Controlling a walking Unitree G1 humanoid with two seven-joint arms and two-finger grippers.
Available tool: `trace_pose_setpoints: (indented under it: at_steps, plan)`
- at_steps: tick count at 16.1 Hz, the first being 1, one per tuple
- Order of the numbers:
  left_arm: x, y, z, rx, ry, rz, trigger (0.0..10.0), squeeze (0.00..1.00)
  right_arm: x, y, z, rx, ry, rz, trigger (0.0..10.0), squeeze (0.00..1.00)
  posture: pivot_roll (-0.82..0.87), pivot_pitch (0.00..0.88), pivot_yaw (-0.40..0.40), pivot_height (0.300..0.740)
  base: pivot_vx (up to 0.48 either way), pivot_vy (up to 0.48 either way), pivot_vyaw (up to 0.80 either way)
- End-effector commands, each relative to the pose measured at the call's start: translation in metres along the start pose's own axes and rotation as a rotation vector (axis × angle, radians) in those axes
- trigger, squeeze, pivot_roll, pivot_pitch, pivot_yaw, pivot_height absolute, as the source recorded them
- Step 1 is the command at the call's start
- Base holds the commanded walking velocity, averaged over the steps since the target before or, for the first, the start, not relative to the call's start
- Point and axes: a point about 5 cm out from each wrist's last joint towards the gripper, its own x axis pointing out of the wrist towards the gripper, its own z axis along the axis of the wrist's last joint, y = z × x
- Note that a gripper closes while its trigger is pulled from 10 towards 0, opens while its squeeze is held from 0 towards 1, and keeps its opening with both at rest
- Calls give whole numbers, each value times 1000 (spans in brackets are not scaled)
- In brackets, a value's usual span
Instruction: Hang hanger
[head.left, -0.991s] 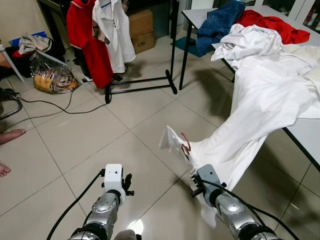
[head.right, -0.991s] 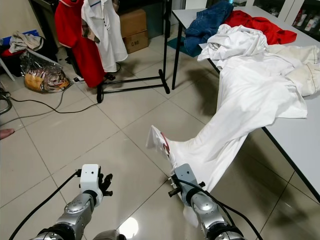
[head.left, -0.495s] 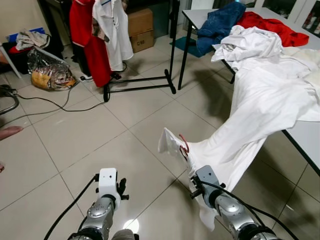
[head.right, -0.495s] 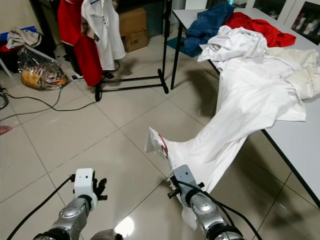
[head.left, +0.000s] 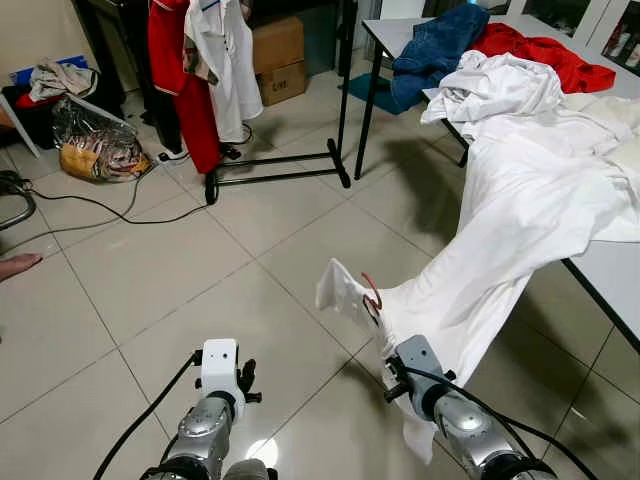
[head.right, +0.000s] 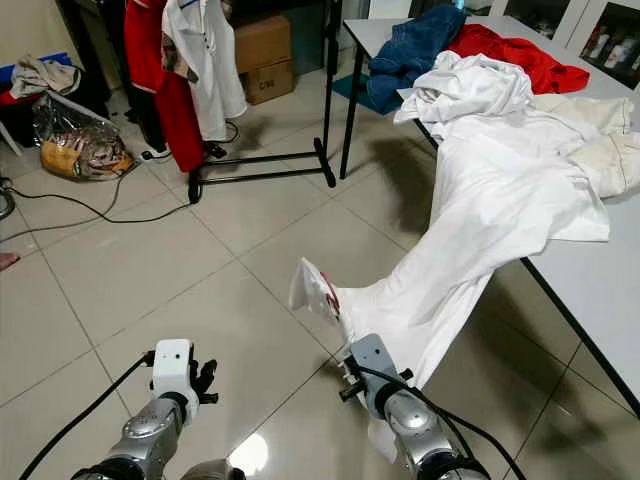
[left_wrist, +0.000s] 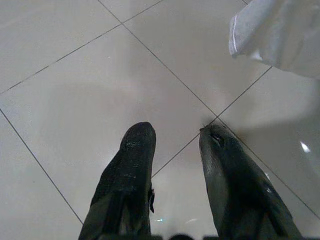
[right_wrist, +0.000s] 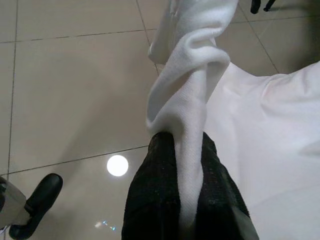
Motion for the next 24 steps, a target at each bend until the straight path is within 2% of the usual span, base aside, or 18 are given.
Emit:
trace_pose_setpoints:
  at_steps: [1,5,9,13,16,17,19,20,22,24]
  plan:
    - [-1,-2,-5,32,28,-25,10000,0,0,0,0,0,-4,-9,10000,0,143,0,4,740,0,0,0]
    - [-2,0,-8,43,41,-23,10000,0,3,3,7,-27,-30,15,10000,0,129,0,10,740,0,0,0]
    - [-2,-5,-8,55,42,-43,10000,0,-1,2,-1,-34,-5,10,10000,0,141,0,3,740,0,0,0]
    - [-4,4,-10,42,45,-7,10000,0,2,9,1,-43,-2,54,10000,0,164,0,-11,740,0,0,0]
    - [-6,6,-14,40,55,1,10000,0,2,21,-3,47,49,217,10000,0,172,0,-13,740,0,0,0]
    - [-6,6,-15,39,57,3,10000,0,1,29,-6,39,65,302,10000,0,171,0,-13,740,0,0,0]
    - [-6,5,-16,43,58,0,10000,0,-1,34,-11,35,92,344,10000,0,171,0,-13,740,0,0,0]
    - [-6,4,-15,46,58,-2,10000,0,-1,36,-13,60,114,368,10000,0,168,0,-14,740,0,0,0]
    - [-5,3,-14,48,56,-5,10000,0,-4,44,-22,168,215,464,10000,0,165,0,-14,740,0,0,0]
    - [-5,3,-14,49,56,-5,10000,0,-7,47,-28,183,279,502,10000,0,164,0,-14,740,0,0,0]
